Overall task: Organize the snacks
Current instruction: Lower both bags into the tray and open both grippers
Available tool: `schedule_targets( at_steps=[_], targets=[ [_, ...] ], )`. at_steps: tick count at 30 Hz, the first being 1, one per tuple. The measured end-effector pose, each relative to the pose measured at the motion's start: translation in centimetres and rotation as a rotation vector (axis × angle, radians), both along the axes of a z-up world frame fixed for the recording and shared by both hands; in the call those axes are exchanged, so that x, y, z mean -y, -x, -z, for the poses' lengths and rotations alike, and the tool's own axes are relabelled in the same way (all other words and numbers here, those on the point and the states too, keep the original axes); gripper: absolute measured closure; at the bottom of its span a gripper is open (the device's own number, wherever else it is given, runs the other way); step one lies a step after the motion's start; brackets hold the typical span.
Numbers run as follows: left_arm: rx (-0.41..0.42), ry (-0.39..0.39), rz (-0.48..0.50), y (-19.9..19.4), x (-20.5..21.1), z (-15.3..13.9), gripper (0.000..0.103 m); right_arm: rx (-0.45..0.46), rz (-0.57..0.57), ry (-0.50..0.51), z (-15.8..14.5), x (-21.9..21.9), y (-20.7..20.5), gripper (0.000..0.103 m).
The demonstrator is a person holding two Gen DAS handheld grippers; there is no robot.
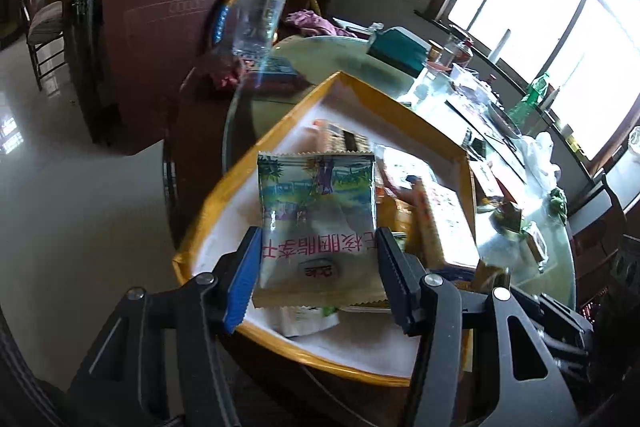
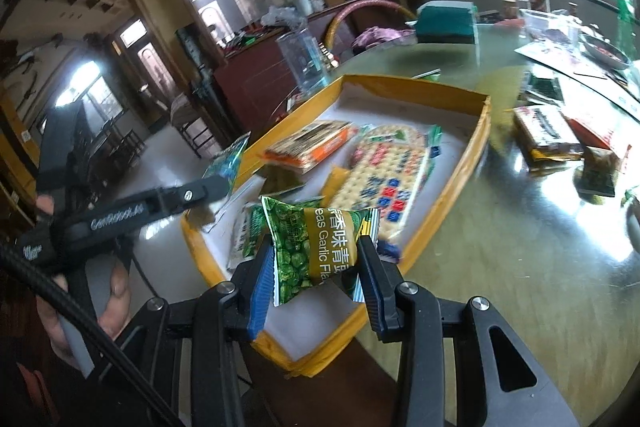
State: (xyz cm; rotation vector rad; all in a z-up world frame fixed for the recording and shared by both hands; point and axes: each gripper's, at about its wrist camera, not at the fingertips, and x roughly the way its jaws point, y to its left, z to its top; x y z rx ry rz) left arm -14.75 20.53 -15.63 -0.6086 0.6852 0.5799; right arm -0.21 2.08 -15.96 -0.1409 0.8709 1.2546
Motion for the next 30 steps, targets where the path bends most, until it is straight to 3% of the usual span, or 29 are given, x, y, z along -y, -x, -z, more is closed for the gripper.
schedule_targets(
  at_steps=[7,16,20,23,25,30],
  targets=[
    [-0.055,-0.009,-0.010,0.3,-0.5,0.9,0.045,0.004,-0.081,0.066,1.6,-1.5,2.0,0.063],
    [-0.124,0.002,-0.010,-1.3,-0.7,2.7,0.043,0.078,-0.045,0.134,2.3,-2.1,2.5,0.060],
    [-0.105,0.032,-0.021,-1.4,-0.6,2.8,0.034,0.051,-0.017,0.118,2.3,-1.5,1.8,0.057],
    [-0.060,0.004,-0.033,-1.2,0.2,1.8,0.027,0.010,-0.012,0.083,2.1,-0.7,1.1,0.055],
    [-0.034,-0.024,-0.020,-1.2,0.9,1.2,0.020,-0.013,-0.011,0.044,1.8,0.1,0.8,0.047],
    [-0.127,-0.099,0.091,-3.4,3.1,1.0,0.016,-0.053,0.000,-0.024,1.3,1.9,0.1,0.039]
  ],
)
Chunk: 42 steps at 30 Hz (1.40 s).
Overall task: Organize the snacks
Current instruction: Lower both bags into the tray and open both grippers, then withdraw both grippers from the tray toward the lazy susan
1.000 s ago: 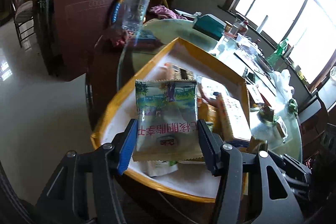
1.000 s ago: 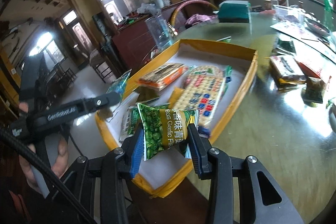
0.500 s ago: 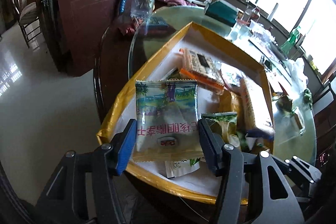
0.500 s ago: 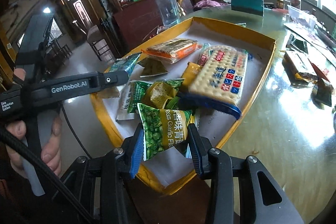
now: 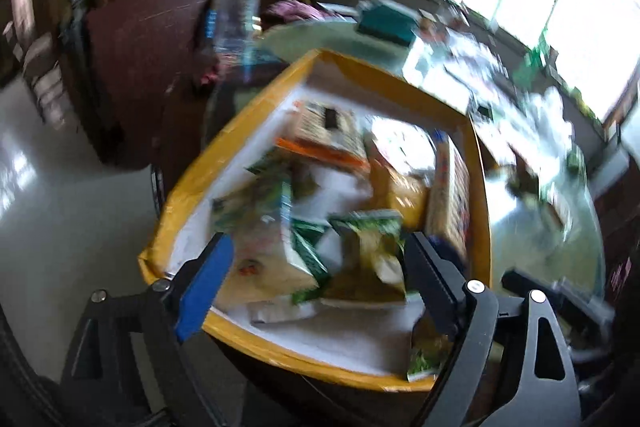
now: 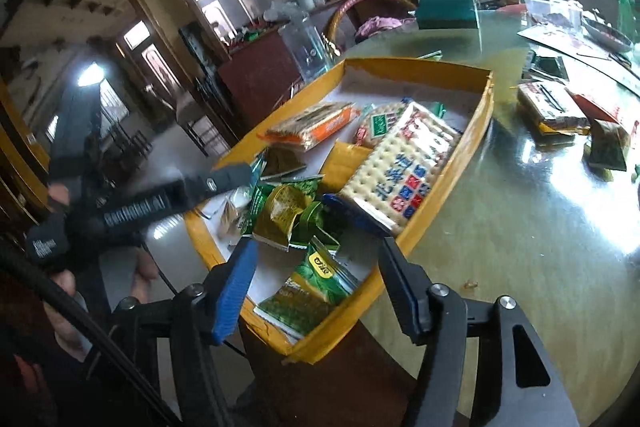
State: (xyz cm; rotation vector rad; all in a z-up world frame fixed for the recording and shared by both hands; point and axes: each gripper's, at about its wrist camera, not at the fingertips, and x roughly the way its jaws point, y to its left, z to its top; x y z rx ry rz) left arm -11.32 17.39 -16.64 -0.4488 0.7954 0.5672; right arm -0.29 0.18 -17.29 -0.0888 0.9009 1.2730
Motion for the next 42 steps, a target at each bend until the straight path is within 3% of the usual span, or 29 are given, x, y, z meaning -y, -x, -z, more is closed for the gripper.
schedule_targets(
  at_steps=[3,6,15,21,27,42],
  targets=[
    [0.016,-0.014,0.022,-0.2,1.0,-0.6,0.016,-0.028,-0.029,-0.021,0.1,0.9,-0.4,0.039],
    [0.101,0.045,0.026,0.1,1.6,-1.4,0.016,-0.029,-0.004,-0.032,0.0,2.3,-1.1,0.039],
    [0.174,0.092,0.169,-2.6,7.5,-2.8,0.016,-0.093,0.170,-0.079,0.0,6.9,-5.4,0.036],
    [0.144,0.078,0.271,-5.9,11.9,-2.8,0.016,-0.087,0.315,-0.063,0.1,10.3,-7.9,0.034],
    [0.116,0.084,0.324,-8.0,14.4,-2.2,0.016,-0.121,0.429,-0.055,0.6,13.7,-10.3,0.024],
    [0.066,0.067,0.342,-10.2,15.7,-1.2,0.016,-0.169,0.683,0.038,2.2,19.1,-14.7,0.024]
  ],
)
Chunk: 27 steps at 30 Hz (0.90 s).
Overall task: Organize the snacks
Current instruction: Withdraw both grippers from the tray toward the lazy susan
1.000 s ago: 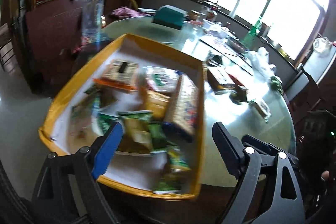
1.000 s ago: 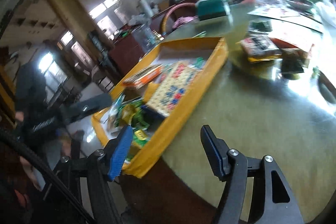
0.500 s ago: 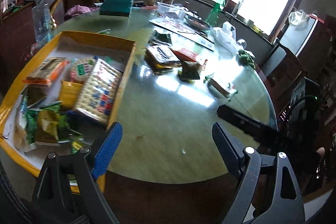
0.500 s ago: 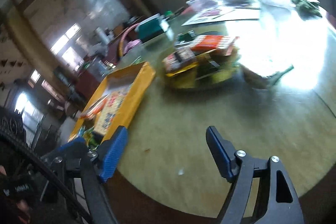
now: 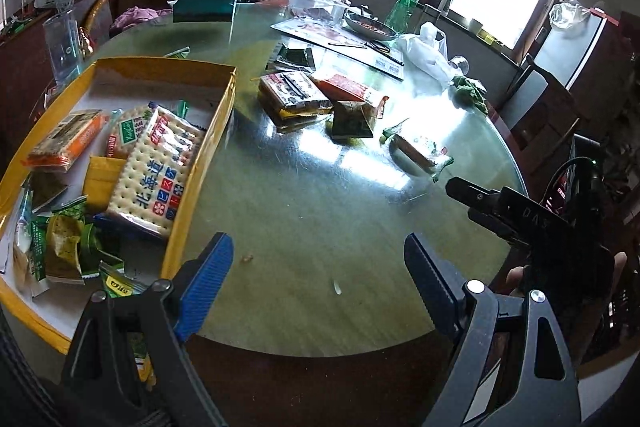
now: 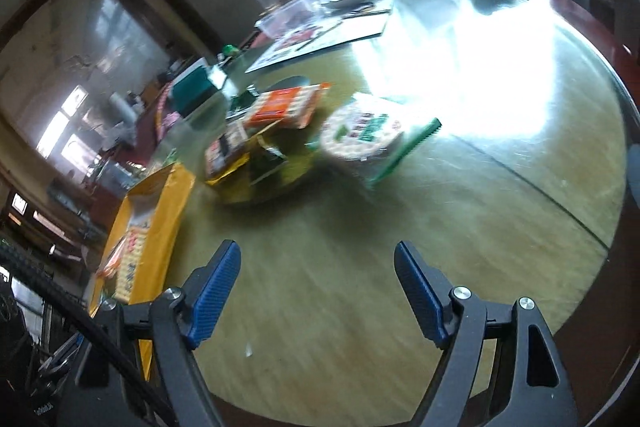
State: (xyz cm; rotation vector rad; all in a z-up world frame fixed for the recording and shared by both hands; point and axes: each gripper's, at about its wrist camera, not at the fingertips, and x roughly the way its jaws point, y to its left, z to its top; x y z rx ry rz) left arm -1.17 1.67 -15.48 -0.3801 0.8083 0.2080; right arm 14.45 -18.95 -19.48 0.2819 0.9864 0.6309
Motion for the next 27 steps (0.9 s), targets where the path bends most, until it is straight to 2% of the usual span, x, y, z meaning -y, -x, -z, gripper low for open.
schedule_targets(
  at_steps=[23,27],
  targets=[
    [0.001,0.007,-0.010,-1.3,-1.1,0.0,0.016,-0.073,0.063,0.035,0.9,0.5,-4.2,0.024],
    [0.002,0.009,-0.005,-1.2,-1.3,0.0,0.016,0.020,0.009,0.116,-0.1,-1.1,-5.8,0.024]
  ],
)
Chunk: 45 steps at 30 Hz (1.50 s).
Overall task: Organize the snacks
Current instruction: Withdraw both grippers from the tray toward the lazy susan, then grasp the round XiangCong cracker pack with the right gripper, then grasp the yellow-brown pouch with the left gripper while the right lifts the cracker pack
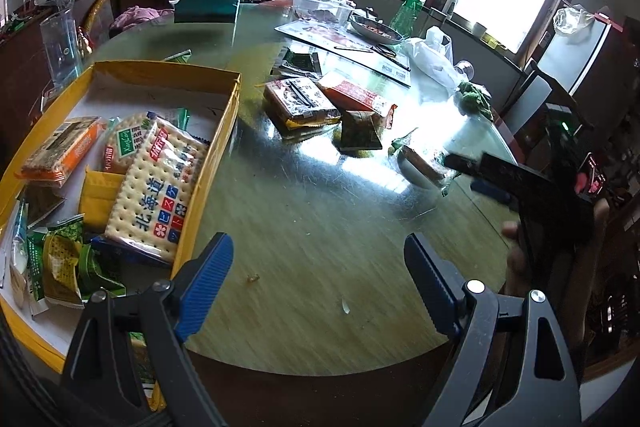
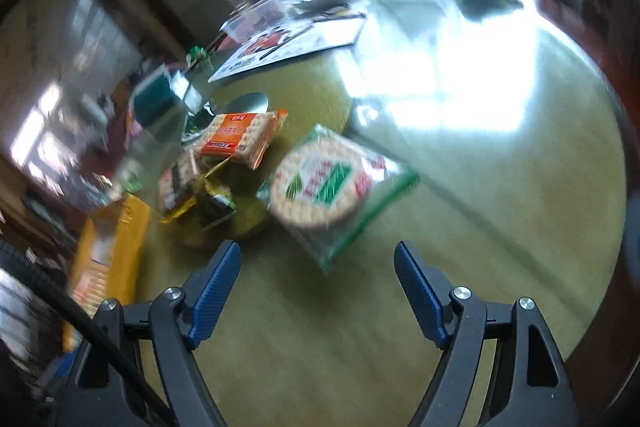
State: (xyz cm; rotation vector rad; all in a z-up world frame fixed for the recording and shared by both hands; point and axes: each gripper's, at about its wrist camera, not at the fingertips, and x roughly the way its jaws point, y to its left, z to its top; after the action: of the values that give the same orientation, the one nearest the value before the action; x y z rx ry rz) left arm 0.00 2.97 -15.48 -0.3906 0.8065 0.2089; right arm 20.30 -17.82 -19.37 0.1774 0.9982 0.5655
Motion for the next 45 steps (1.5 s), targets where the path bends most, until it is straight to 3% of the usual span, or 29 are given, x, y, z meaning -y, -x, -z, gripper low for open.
schedule_targets(
  at_steps=[6,9,12,17,24,30,38,45],
  targets=[
    [0.002,0.002,-0.009,0.1,-0.3,0.0,0.016,-0.008,-0.080,0.016,-0.2,-1.4,-5.3,0.024],
    [0.002,0.003,-0.014,0.2,-0.4,0.0,0.016,0.012,-0.150,0.078,0.2,-3.1,-6.9,0.024],
    [0.004,0.005,-0.012,0.3,-0.4,-0.1,0.016,-0.040,-0.218,0.059,1.3,-4.0,-7.6,0.024],
    [-0.003,0.009,-0.007,0.1,-0.4,0.0,0.016,-0.013,-0.236,0.110,1.4,-4.1,-5.6,0.024],
    [-0.011,0.015,-0.012,-0.1,-0.6,0.0,0.016,0.092,-0.238,0.242,1.8,-5.5,-3.1,0.023],
    [-0.035,0.009,-0.026,-0.6,-0.5,0.3,0.016,0.080,-0.164,0.245,1.8,-3.7,-2.0,0.027],
    [-0.068,-0.005,-0.007,-2.6,1.1,0.6,0.016,0.067,-0.090,0.152,1.7,0.2,2.9,0.027],
    [-0.100,-0.063,0.028,-6.8,2.1,1.2,0.016,0.118,-0.073,0.217,1.9,1.4,5.3,0.027]
  ],
)
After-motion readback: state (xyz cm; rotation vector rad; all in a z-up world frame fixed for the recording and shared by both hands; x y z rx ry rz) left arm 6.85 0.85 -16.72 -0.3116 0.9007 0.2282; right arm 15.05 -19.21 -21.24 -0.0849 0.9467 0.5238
